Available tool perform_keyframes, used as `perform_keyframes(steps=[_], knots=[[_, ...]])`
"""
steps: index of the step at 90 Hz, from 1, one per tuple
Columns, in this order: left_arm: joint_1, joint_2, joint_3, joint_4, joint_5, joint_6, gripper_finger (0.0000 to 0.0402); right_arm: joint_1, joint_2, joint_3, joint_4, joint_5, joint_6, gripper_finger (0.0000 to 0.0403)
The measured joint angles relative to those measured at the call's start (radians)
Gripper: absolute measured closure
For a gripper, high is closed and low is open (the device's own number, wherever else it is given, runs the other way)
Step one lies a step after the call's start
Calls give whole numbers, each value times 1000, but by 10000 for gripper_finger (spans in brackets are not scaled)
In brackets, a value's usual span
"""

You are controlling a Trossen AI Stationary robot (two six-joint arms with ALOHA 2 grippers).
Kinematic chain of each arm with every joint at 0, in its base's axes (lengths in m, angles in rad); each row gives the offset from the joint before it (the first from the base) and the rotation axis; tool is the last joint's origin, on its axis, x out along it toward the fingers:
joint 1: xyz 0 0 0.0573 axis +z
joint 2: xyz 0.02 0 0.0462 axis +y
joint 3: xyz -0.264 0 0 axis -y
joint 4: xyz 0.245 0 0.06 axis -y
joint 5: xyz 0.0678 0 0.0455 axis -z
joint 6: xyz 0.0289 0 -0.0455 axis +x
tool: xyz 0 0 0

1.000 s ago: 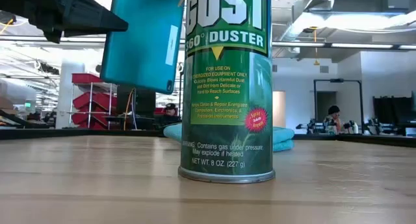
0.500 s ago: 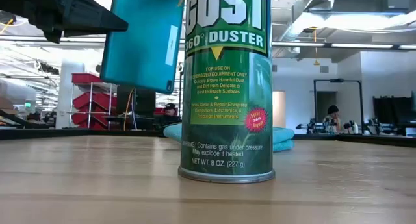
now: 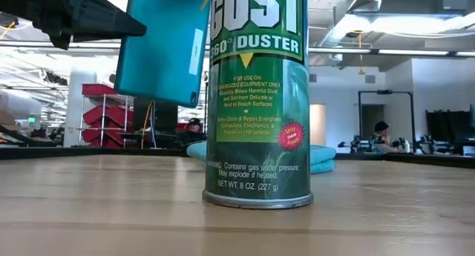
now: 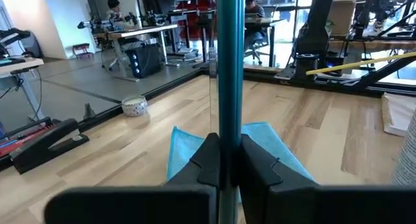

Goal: Apply microfiber cloth
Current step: Spray the back of the black tablet using the spray can

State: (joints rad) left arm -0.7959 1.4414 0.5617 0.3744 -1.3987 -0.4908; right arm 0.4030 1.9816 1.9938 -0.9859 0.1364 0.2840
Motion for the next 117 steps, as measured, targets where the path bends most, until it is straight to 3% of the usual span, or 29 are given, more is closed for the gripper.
perform_keyframes(steps=[117], knots=[[0,0,0,0,8,-4,397,2,2,-2,-13,-5,14,403]])
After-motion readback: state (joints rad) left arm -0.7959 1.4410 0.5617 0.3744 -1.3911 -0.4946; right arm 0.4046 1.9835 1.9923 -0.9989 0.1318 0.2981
